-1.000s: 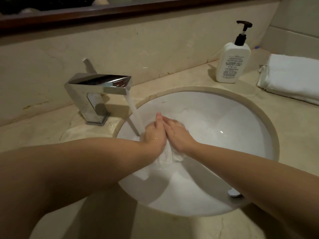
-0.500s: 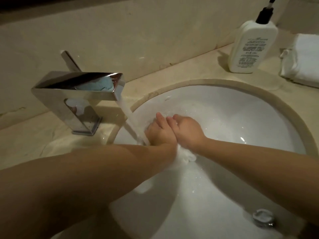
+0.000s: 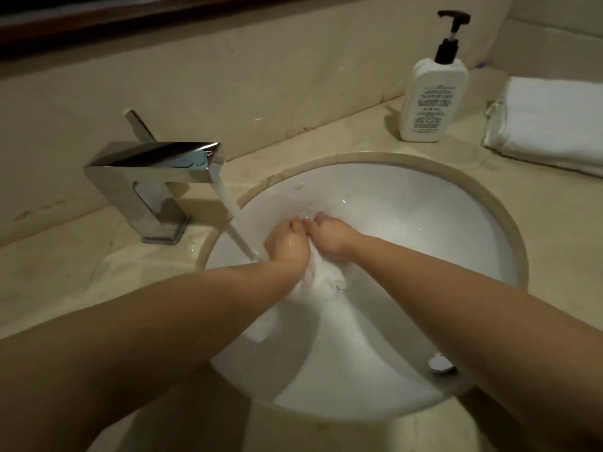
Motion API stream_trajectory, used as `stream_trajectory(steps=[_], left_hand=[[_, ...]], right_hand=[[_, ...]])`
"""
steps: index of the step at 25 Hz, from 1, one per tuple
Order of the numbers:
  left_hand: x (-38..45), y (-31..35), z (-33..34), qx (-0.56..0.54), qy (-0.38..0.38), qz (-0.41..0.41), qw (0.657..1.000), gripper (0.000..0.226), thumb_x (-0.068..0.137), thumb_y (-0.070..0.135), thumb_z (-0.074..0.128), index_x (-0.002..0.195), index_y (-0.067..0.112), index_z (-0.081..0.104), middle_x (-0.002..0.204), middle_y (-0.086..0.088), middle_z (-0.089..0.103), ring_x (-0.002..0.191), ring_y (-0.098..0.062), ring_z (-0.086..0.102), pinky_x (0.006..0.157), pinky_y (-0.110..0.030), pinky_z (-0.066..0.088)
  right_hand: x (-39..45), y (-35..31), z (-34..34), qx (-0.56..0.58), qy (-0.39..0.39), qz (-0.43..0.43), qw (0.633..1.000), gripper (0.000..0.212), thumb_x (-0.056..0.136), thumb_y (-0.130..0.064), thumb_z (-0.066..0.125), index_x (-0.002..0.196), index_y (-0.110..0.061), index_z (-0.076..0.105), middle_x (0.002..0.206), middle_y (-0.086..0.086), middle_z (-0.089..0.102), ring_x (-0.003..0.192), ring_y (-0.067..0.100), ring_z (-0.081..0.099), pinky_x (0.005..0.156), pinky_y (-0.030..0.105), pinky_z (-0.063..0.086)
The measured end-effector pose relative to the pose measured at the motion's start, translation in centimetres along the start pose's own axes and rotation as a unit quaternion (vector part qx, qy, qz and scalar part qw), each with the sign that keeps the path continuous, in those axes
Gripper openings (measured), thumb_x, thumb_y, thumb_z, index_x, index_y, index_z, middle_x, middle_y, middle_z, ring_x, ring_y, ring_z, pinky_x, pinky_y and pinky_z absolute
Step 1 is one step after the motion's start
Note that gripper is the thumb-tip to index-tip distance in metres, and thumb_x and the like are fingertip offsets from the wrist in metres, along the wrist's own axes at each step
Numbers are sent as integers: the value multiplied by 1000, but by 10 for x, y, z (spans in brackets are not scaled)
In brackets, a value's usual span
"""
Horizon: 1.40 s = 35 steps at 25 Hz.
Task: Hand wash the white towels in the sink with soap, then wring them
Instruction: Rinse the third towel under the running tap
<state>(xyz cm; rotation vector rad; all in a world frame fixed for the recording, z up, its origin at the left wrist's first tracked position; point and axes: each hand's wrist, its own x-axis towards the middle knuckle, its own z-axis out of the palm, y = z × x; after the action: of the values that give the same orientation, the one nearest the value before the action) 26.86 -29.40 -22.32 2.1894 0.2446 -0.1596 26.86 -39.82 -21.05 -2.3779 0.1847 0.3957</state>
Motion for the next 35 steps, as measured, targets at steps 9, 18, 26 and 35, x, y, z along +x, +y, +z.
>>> stream_trajectory(steps=[9, 18, 26, 35], left_hand=[[-28, 21, -85, 35, -186, 91, 978, 17, 96, 8, 54, 102, 16, 68, 82, 0, 58, 82, -18, 52, 59, -22, 42], [-44, 20, -125, -76, -70, 111, 988, 14, 95, 26, 65, 81, 24, 64, 83, 1, 66, 78, -17, 59, 64, -29, 40], [-31, 18, -122, -124, -21, 148, 981, 12, 97, 29, 64, 99, 17, 62, 91, 3, 68, 83, -11, 62, 64, -23, 43], [-27, 17, -127, -85, -58, 184, 978, 26, 98, 38, 58, 84, 20, 70, 81, 1, 70, 78, -20, 65, 64, -34, 48]], right_hand=[[-63, -21, -7, 307, 105, -85, 942, 12, 89, -18, 73, 83, -13, 64, 80, 5, 60, 70, 15, 51, 65, 25, 40], [-75, -71, -28, 361, 62, -136, 920, 10, 90, -19, 74, 87, -11, 69, 72, -5, 64, 60, 4, 56, 52, 17, 39], [-68, -54, -18, 381, 53, -67, 921, 37, 94, -41, 63, 93, -6, 74, 90, 7, 76, 85, 24, 71, 76, 34, 51], [-78, -50, -41, 293, 162, -184, 924, 18, 90, -20, 73, 73, -18, 71, 70, -3, 64, 66, 8, 59, 62, 21, 46]])
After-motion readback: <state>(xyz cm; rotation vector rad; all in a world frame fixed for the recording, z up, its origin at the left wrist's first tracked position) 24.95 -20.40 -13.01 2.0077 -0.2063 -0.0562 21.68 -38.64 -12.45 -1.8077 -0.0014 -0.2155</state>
